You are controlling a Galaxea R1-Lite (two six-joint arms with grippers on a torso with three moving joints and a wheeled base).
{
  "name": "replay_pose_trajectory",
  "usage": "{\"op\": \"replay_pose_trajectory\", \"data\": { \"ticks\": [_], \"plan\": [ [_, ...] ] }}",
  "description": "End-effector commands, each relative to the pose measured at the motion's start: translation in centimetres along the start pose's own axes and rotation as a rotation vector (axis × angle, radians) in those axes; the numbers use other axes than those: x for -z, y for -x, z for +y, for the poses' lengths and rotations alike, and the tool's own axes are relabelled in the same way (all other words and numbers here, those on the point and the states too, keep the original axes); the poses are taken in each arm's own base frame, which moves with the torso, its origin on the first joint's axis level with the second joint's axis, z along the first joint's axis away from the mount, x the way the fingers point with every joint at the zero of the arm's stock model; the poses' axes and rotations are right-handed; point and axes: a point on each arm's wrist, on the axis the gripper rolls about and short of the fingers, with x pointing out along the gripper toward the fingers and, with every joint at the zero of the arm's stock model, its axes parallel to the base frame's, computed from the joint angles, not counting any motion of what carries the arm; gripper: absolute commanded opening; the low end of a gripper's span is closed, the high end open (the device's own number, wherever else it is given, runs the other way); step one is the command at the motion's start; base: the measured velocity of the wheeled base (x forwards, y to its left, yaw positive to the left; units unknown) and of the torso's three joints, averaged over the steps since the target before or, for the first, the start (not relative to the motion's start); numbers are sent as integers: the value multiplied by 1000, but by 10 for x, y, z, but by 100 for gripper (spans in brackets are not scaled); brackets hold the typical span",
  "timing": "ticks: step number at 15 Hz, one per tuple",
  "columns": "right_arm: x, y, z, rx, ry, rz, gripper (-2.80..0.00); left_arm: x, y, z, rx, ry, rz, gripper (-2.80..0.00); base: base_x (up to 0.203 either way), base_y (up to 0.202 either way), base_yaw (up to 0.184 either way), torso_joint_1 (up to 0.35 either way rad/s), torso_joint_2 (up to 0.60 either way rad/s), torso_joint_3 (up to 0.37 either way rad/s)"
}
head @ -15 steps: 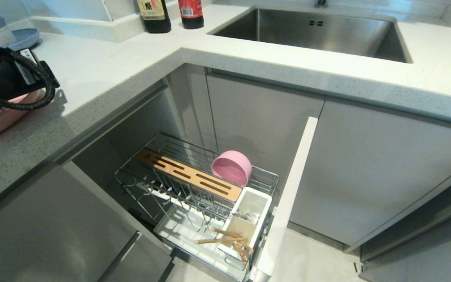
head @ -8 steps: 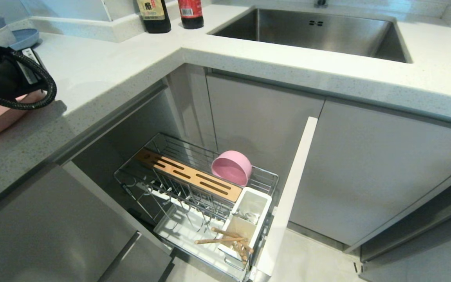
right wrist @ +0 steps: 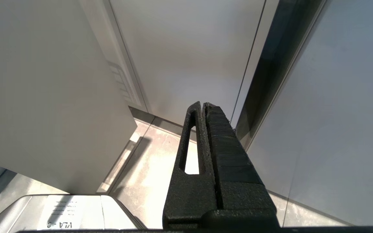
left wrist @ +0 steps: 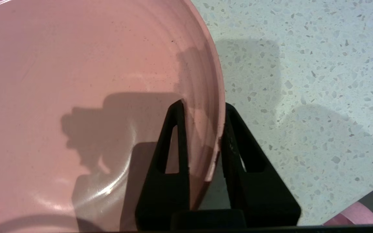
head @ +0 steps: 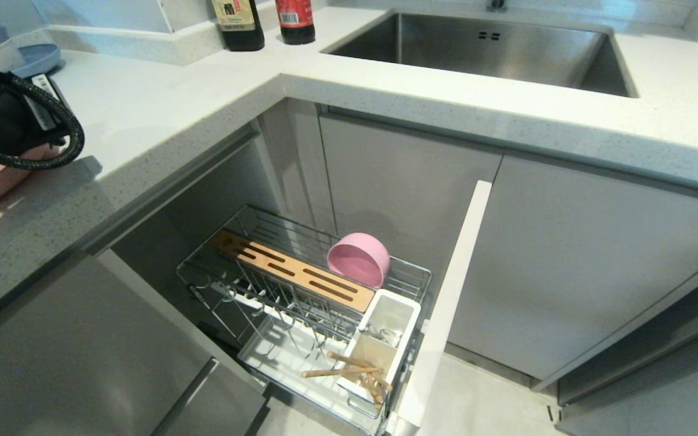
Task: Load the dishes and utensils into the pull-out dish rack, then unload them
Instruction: Pick up the plate and place it in the cupboard
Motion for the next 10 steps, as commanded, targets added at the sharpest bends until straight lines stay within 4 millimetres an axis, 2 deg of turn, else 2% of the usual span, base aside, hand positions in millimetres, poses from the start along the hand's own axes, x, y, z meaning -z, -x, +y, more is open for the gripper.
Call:
{"op": "replay_pose_trajectory", "data": {
  "ticks": [1, 6, 10],
  "plan": [
    [0, 0, 0, 0, 0, 1, -280, -1, 3, 2, -2, 9, -7, -280, 0, 0, 0, 0, 0, 0],
    [0, 0, 0, -1, 0, 2, -280, -5, 13, 9, 15, 29, -29, -280, 0, 0, 0, 0, 0, 0],
    [0, 0, 0, 0, 0, 1, -280, -15, 49, 26, 89, 78, -91, -280, 0, 0, 0, 0, 0, 0]
  ]
}}
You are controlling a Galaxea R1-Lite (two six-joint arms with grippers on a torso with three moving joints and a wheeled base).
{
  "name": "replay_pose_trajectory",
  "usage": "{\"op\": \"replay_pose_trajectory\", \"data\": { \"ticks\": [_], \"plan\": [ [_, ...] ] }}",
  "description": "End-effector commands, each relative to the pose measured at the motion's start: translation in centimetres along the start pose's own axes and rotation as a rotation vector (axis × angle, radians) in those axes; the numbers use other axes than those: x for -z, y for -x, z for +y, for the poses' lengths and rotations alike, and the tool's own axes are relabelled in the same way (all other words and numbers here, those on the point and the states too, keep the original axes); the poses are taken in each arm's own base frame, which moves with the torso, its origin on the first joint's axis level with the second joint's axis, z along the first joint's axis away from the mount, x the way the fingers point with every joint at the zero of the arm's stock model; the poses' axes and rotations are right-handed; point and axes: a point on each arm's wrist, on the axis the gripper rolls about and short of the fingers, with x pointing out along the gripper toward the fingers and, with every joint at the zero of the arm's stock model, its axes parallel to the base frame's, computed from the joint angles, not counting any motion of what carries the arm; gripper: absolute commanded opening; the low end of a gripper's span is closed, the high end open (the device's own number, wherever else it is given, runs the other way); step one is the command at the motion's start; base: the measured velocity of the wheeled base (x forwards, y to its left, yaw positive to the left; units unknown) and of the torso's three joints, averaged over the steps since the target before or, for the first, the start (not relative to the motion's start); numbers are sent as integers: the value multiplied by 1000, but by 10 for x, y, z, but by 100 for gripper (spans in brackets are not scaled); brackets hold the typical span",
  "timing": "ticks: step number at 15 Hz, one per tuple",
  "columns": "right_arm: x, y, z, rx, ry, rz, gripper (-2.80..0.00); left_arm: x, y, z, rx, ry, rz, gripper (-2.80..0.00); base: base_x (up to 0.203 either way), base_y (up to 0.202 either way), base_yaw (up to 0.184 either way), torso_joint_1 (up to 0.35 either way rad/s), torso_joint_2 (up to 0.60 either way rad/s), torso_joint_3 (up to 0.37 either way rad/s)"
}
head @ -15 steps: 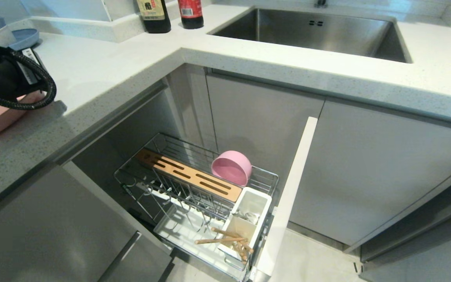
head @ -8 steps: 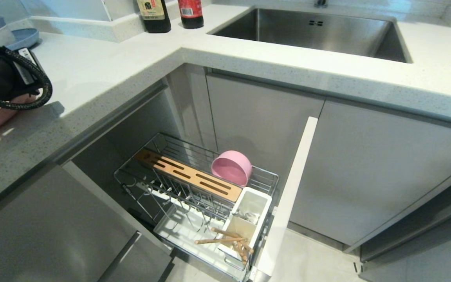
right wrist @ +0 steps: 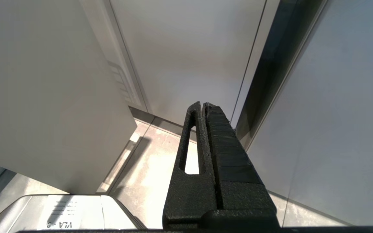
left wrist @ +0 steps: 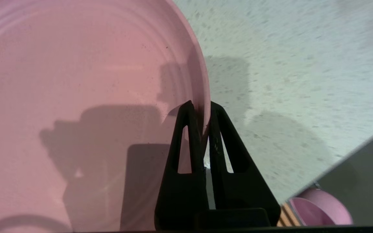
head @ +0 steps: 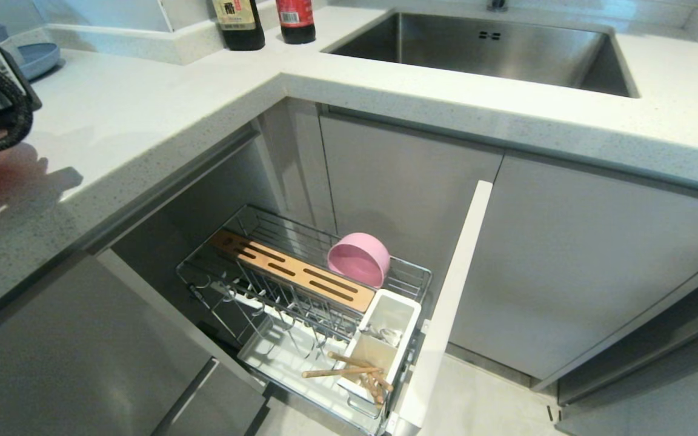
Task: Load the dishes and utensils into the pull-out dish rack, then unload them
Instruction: Pick up the plate and place it in the cupboard
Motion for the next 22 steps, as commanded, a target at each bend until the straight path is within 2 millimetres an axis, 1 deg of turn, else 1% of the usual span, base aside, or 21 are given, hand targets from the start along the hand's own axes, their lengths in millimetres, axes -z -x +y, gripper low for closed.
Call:
{"op": "replay_pose_trajectory", "data": {
  "ticks": [1, 3, 4, 5, 7, 10, 13, 16, 18, 20, 22],
  "plan": [
    [0, 0, 0, 0, 0, 1, -280, -10, 24, 12, 33, 35, -51, -280, 0, 0, 0, 0, 0, 0],
    [0, 0, 0, 0, 0, 2, -280, -21, 36, 18, 42, 12, -105, -280, 0, 0, 0, 0, 0, 0],
    [0, 0, 0, -1, 0, 1, -280, -25, 45, 24, 44, -17, -130, -280, 0, 0, 0, 0, 0, 0],
    [0, 0, 0, 0, 0, 1, -280, -28, 53, 30, 48, -56, -150, -280, 0, 0, 0, 0, 0, 0],
    [0, 0, 0, 0, 0, 1, -280, -30, 63, 39, 58, -76, -169, -280, 0, 0, 0, 0, 0, 0],
    [0, 0, 0, 0, 0, 1, -280, -32, 76, 50, 75, -67, -194, -280, 0, 0, 0, 0, 0, 0],
    [0, 0, 0, -2, 0, 1, -280, -34, 94, 65, 111, -37, -220, -280, 0, 0, 0, 0, 0, 0],
    [1, 0, 0, -1, 0, 2, -280, -35, 102, 71, 146, 18, -233, -280, 0, 0, 0, 0, 0, 0],
    [0, 0, 0, 0, 0, 0, -280, -43, 105, 67, 256, 111, -284, -280, 0, 0, 0, 0, 0, 0],
    [0, 0, 0, -1, 0, 1, -280, -55, 110, 60, 456, 297, -349, -280, 0, 0, 0, 0, 0, 0],
    [0, 0, 0, 0, 0, 1, -280, -59, 113, 52, 621, 416, -358, -280, 0, 0, 0, 0, 0, 0]
  ]
}}
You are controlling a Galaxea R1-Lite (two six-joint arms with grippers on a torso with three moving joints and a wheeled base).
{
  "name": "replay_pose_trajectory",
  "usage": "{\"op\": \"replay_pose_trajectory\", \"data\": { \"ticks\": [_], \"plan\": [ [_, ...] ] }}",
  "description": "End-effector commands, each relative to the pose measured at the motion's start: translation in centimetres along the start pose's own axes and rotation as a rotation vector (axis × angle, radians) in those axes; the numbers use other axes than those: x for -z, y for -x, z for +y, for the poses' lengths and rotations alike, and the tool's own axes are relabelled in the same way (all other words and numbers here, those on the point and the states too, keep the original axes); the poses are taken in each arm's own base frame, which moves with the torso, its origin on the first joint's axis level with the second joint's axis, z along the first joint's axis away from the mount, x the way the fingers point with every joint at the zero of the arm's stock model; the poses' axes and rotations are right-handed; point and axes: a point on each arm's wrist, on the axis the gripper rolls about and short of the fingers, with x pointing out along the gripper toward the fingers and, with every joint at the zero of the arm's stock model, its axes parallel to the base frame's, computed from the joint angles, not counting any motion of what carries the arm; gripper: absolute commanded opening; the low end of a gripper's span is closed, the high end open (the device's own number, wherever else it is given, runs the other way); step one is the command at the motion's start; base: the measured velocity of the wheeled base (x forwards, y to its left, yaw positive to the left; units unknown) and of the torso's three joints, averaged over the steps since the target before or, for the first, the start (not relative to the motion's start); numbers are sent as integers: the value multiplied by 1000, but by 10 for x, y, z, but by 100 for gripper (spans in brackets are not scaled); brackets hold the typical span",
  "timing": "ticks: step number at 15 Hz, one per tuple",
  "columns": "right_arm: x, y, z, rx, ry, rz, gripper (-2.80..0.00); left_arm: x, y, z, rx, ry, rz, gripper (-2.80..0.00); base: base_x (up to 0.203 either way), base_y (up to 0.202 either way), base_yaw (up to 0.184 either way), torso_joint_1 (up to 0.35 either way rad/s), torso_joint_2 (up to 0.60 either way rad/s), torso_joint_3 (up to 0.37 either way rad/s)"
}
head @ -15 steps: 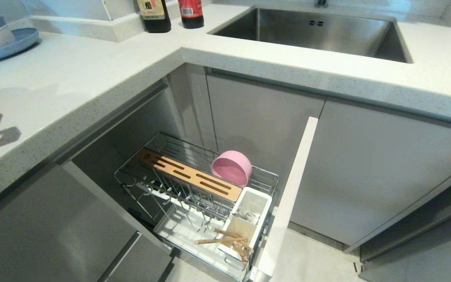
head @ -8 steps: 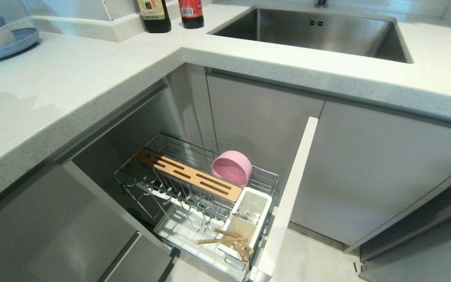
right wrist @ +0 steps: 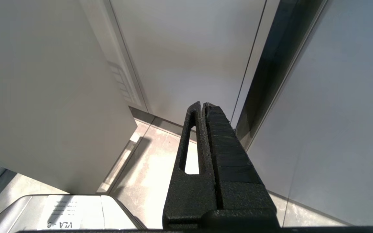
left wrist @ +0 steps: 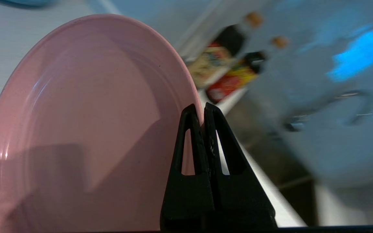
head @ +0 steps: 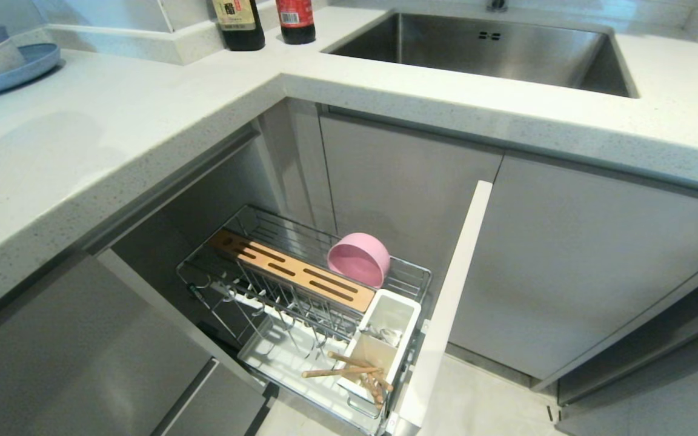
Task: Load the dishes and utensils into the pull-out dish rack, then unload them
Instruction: Pick up the plate and place it in the cupboard
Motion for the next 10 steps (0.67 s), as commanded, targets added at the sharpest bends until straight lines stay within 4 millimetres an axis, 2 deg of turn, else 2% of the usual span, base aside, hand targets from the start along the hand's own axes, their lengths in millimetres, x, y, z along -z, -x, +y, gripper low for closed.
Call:
{"op": "replay_pose_trajectory", "data": {
  "ticks": [1, 5, 8, 10],
  "plan": [
    [0, 0, 0, 0, 0, 1, -280, 0, -1, -8, 134, 124, -1, -280, 0, 0, 0, 0, 0, 0],
    [0, 0, 0, 0, 0, 1, -280, 13, 5, -25, 380, 360, 162, -280, 0, 0, 0, 0, 0, 0],
    [0, 0, 0, 0, 0, 1, -280, 41, 9, -38, 496, 467, 339, -280, 0, 0, 0, 0, 0, 0],
    [0, 0, 0, 0, 0, 1, -280, 63, 9, -42, 502, 506, 418, -280, 0, 0, 0, 0, 0, 0]
  ]
}}
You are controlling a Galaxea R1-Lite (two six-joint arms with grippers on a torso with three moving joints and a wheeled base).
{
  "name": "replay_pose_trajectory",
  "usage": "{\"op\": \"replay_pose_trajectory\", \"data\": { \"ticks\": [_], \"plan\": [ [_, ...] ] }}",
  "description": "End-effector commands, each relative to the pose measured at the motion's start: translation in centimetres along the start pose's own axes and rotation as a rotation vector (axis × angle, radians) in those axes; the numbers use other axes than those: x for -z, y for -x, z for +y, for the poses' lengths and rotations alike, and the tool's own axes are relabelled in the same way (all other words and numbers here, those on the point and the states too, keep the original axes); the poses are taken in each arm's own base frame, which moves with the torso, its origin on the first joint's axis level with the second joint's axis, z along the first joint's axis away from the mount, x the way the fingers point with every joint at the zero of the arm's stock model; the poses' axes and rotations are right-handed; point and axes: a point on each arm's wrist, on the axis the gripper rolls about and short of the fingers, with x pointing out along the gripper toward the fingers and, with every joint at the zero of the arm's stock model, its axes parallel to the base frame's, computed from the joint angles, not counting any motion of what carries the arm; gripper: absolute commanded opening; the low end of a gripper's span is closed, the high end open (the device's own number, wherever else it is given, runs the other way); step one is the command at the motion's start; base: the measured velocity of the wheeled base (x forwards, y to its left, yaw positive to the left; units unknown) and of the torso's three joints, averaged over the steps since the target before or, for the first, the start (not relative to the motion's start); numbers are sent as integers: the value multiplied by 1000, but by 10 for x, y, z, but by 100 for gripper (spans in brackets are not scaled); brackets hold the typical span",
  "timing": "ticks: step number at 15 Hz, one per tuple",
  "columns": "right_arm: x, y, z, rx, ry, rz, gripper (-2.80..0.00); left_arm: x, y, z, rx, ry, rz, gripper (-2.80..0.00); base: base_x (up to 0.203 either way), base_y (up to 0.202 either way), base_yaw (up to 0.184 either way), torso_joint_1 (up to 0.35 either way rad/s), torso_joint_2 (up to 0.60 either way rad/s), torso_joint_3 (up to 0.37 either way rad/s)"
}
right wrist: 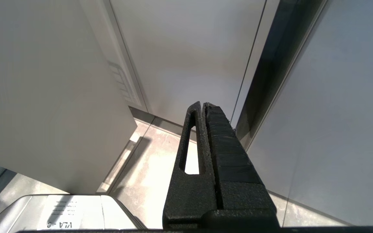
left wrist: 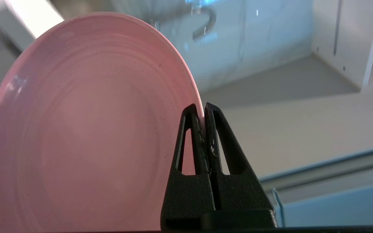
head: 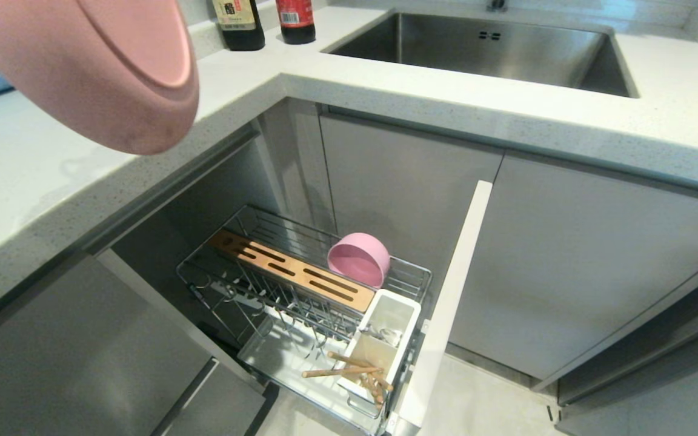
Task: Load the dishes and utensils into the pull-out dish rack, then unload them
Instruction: Pick up the plate and place it in the cupboard
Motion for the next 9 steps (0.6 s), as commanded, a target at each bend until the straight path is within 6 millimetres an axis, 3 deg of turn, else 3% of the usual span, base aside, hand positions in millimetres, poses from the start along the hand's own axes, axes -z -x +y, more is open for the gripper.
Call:
{"op": "replay_pose_trajectory", "data": {
  "ticks": [1, 5, 9],
  "plan": [
    [0, 0, 0, -2, 0, 1, -280, 20, -7, 12, -29, 26, 69, -280, 0, 0, 0, 0, 0, 0],
    [0, 0, 0, 0, 0, 1, -280, 66, -16, 52, -188, 21, 110, -280, 0, 0, 0, 0, 0, 0],
    [0, 0, 0, -1, 0, 1, -280, 112, -41, 74, -377, 20, 20, -280, 0, 0, 0, 0, 0, 0]
  ]
}}
